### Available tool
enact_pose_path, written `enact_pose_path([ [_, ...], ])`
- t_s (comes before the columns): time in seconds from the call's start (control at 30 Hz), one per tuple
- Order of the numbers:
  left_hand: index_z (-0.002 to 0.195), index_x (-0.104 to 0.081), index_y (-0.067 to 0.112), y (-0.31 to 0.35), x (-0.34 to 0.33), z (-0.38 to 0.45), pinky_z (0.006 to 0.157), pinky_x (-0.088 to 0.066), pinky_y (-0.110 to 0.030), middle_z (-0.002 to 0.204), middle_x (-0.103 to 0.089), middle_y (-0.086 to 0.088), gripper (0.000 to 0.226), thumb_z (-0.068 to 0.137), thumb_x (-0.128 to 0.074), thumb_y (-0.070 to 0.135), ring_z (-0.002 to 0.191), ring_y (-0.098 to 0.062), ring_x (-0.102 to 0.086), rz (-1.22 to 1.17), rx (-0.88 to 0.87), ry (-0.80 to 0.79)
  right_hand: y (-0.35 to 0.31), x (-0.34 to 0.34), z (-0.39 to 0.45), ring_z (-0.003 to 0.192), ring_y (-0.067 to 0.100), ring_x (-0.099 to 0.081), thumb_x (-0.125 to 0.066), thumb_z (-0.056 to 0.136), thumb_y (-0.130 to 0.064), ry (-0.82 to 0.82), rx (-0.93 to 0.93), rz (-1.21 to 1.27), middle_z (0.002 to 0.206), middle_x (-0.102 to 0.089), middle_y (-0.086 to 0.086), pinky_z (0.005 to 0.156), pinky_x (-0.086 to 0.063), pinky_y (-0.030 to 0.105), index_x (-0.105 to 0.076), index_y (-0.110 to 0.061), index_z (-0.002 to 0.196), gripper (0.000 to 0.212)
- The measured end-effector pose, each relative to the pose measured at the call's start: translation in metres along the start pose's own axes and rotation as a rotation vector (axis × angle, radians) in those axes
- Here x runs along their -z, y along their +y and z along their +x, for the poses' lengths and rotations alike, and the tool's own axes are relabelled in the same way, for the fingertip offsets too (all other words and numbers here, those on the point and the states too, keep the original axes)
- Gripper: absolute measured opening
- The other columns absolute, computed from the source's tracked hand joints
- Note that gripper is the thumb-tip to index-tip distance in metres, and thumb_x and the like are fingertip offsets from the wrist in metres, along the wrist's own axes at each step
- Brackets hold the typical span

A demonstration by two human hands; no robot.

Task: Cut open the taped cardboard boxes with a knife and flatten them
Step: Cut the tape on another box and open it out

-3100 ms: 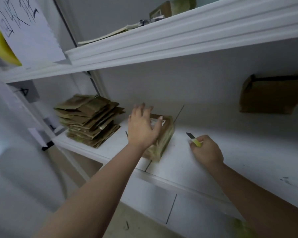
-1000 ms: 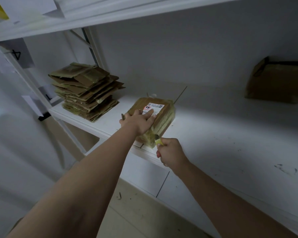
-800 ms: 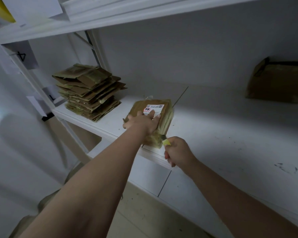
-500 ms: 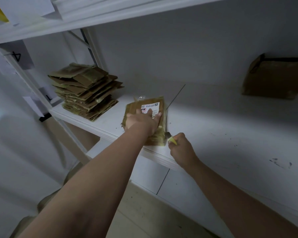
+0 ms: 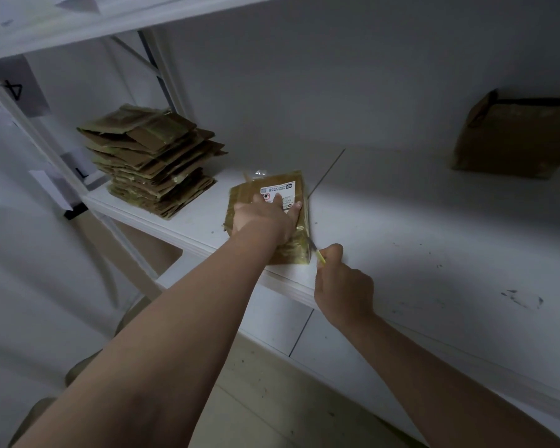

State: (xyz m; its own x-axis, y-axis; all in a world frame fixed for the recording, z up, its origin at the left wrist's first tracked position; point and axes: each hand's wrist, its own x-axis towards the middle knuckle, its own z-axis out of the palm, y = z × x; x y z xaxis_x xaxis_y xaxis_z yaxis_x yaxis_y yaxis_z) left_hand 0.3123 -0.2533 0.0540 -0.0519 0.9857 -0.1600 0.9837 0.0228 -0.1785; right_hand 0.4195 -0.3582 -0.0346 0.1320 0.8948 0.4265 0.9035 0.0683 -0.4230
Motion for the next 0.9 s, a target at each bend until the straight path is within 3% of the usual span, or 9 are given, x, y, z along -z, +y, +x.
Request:
enact_pose_path([
  [0.1, 0.154, -0.007, 0.030, 0.000, 0.001, 0.000, 0.092, -0.042, -0.044, 0.158, -0.016, -0.014, 0.071, 0.093, -0.001, 0.065, 0.135, -0.036, -0.034, 0.005, -0.007, -0.007, 0.003, -0.007, 0.001, 0.023, 0.023, -0.045, -0.081, 0.062, -0.009, 0.032, 0.071, -0.096, 0.036, -0.047, 0.001, 0.033, -0.036, 0.019, -0.054, -0.008, 0.080, 0.032],
  [0.33, 0.154, -0.013, 0.026, -0.001, 0.006, -0.002, 0.101, -0.033, -0.043, 0.156, -0.022, -0.016, 0.077, 0.091, 0.000, 0.070, 0.138, -0.034, -0.034, 0.019, -0.045, 0.003, 0.015, -0.018, -0.001, 0.023, 0.019, -0.042, -0.084, 0.048, -0.012, -0.089, 0.121, -0.196, 0.036, -0.047, -0.002, 0.037, -0.019, 0.016, -0.045, -0.008, 0.090, 0.057],
  [0.4, 0.154, -0.013, 0.028, -0.002, 0.008, -0.005, 0.102, -0.034, -0.044, 0.157, -0.020, -0.015, 0.090, 0.082, 0.001, 0.080, 0.139, -0.035, -0.031, -0.015, -0.040, -0.013, 0.015, -0.017, 0.000, 0.030, 0.022, -0.050, -0.081, 0.057, -0.013, -0.105, 0.139, -0.242, 0.042, -0.053, 0.000, 0.039, -0.023, 0.020, -0.046, -0.007, 0.094, 0.051],
  [0.47, 0.154, -0.012, 0.029, -0.002, 0.009, -0.009, 0.104, -0.034, -0.045, 0.159, -0.014, -0.013, 0.103, 0.072, -0.001, 0.090, 0.141, -0.037, -0.028, -0.034, -0.029, -0.032, 0.013, -0.014, 0.002, 0.055, 0.031, -0.063, -0.063, 0.081, -0.014, -0.164, 0.157, -0.201, 0.066, -0.066, 0.007, 0.049, -0.032, 0.026, -0.045, -0.006, 0.109, 0.034],
  [0.53, 0.154, -0.011, 0.030, 0.000, 0.011, -0.012, 0.107, -0.031, -0.045, 0.160, -0.012, -0.013, 0.099, 0.075, -0.011, 0.089, 0.142, -0.038, -0.025, -0.027, -0.031, -0.051, 0.017, -0.010, 0.001, 0.073, 0.035, -0.065, -0.045, 0.093, -0.018, -0.217, 0.143, -0.084, 0.083, -0.068, 0.009, 0.057, -0.036, 0.029, -0.041, -0.009, 0.115, 0.024],
  [0.7, 0.151, -0.022, 0.036, -0.022, 0.013, -0.004, 0.112, -0.026, -0.043, 0.159, -0.019, -0.009, 0.077, 0.082, -0.050, 0.054, 0.143, -0.033, -0.025, -0.189, -0.227, -0.118, 0.032, -0.001, 0.002, 0.064, 0.028, -0.051, -0.040, 0.093, -0.025, -0.013, -0.158, 0.597, 0.068, -0.050, -0.001, 0.051, -0.033, 0.031, -0.038, -0.016, 0.091, 0.010],
  [0.8, 0.152, -0.019, 0.037, -0.050, 0.010, 0.000, 0.119, -0.012, -0.038, 0.162, -0.011, 0.003, 0.077, 0.088, -0.057, 0.019, 0.148, -0.027, -0.013, -0.229, -0.427, -0.149, 0.034, -0.002, 0.006, 0.065, 0.029, -0.055, -0.038, 0.091, -0.037, 0.026, -0.236, 0.625, 0.071, -0.056, 0.004, 0.053, -0.042, 0.031, -0.041, -0.018, 0.092, 0.019],
  [0.9, 0.151, -0.017, 0.041, -0.067, 0.008, 0.004, 0.119, -0.001, -0.052, 0.162, -0.005, 0.007, 0.082, 0.087, -0.053, 0.005, 0.148, -0.032, 0.005, -0.253, -0.483, -0.209, 0.044, -0.002, 0.012, 0.071, 0.035, -0.062, -0.032, 0.086, -0.044, 0.004, -0.246, 0.457, 0.080, -0.066, 0.008, 0.063, -0.051, 0.038, -0.048, -0.022, 0.100, 0.030],
])
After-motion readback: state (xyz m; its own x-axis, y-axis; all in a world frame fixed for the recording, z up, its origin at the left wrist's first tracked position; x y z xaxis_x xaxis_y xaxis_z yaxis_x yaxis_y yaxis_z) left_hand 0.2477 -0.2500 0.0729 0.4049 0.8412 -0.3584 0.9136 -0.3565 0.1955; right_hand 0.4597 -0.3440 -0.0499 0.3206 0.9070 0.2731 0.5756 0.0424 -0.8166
